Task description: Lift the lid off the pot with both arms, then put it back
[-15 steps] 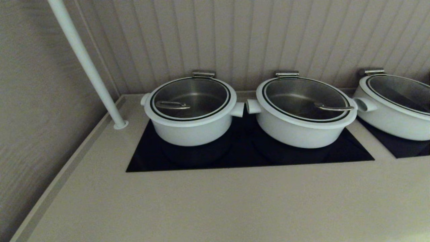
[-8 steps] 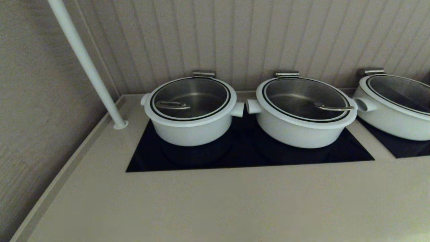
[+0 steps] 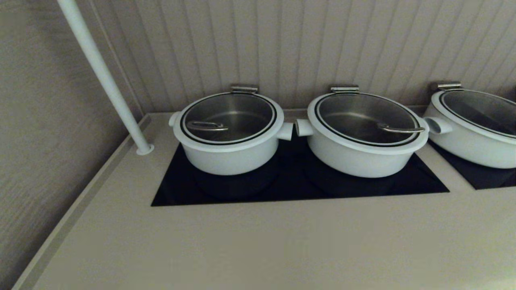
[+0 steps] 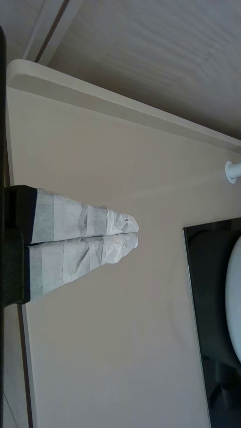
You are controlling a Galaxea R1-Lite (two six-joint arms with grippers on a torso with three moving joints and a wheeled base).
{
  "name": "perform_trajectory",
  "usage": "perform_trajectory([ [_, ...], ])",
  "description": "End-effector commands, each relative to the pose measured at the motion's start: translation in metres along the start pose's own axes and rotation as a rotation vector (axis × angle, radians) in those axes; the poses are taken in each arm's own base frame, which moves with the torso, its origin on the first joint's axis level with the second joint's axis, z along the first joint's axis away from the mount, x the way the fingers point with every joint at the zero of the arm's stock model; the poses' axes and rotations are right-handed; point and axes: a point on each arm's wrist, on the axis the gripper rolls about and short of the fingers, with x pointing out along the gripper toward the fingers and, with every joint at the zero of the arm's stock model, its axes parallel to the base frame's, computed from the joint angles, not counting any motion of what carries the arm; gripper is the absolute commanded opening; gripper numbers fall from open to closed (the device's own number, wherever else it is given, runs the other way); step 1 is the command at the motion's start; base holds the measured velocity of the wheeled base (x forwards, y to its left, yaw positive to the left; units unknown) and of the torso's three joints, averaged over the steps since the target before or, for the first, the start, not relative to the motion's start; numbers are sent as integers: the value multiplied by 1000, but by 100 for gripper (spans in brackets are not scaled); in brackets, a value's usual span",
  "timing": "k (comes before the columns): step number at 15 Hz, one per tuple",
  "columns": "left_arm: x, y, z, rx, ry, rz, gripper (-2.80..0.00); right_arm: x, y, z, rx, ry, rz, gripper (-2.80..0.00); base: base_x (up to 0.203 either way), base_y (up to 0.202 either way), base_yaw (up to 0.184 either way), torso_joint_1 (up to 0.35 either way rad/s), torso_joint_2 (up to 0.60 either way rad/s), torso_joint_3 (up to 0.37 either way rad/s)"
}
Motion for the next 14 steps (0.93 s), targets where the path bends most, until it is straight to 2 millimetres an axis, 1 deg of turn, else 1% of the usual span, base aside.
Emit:
perform_trajectory([
  [1,0,0,0,0,-1,-1,-280,0,0,0,-2,0,1,-280,0,0,0,0,0,0],
  [14,0,0,0,-3,-1,1,-280,0,0,0,1,1,-8,-280,0,0,0,0,0,0],
])
